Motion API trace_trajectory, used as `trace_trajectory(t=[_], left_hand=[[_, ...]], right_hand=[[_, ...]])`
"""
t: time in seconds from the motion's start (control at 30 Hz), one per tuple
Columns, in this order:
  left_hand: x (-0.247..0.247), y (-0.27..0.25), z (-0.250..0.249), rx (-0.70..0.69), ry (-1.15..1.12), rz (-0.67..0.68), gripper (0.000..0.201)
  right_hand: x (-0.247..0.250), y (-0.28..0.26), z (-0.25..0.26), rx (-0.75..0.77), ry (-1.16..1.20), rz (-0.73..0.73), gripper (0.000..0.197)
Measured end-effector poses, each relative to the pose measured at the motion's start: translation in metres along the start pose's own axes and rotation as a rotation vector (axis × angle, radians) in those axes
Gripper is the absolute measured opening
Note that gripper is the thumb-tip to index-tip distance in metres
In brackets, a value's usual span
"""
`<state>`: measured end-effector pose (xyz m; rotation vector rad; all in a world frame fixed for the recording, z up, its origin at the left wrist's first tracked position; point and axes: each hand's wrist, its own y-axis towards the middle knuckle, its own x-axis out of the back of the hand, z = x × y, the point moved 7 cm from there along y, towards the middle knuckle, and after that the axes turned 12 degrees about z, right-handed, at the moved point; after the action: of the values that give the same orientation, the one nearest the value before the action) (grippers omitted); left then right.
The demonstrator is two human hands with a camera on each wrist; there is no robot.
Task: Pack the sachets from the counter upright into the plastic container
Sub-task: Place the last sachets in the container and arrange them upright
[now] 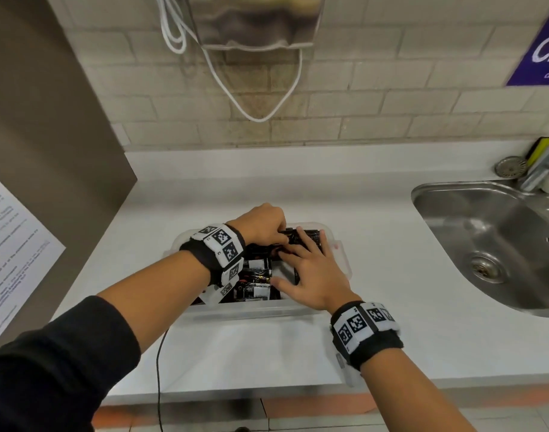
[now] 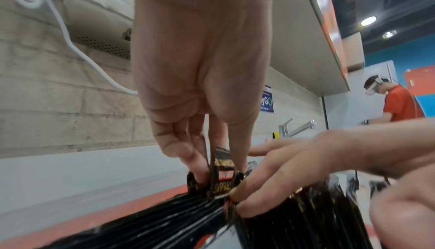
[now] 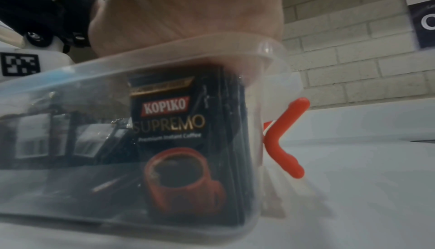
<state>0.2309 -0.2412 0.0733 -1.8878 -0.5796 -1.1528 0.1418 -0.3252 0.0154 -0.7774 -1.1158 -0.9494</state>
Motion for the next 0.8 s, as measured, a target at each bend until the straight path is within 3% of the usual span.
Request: trace_trajectory(t=[0.1,0.27,0.6,0.8], left_hand=[[0.009,-0.003,0.001,-0.014,-0.006,-0.049,0.012],[0.007,-0.005,0.0,0.009,0.008,-0.046,0.017],[0.001,-0.003,-0.006,0.001,0.106,-0.079,0.014],[0.025,-0.017,0.004,-0.026,-0.028,-0.111,0.009]], right_hand=[[0.002,0.0,-0.001,-0.011,0.021,-0.029,0.083],[0.006,-0.003,0.001,0.014,0.03,-0.087,0.064],[-0.001,0.001,0.002,0.005,-0.037,0.036,0.086],[-0.001,0.002,0.001,0.004,-0.024,0.034,0.082]])
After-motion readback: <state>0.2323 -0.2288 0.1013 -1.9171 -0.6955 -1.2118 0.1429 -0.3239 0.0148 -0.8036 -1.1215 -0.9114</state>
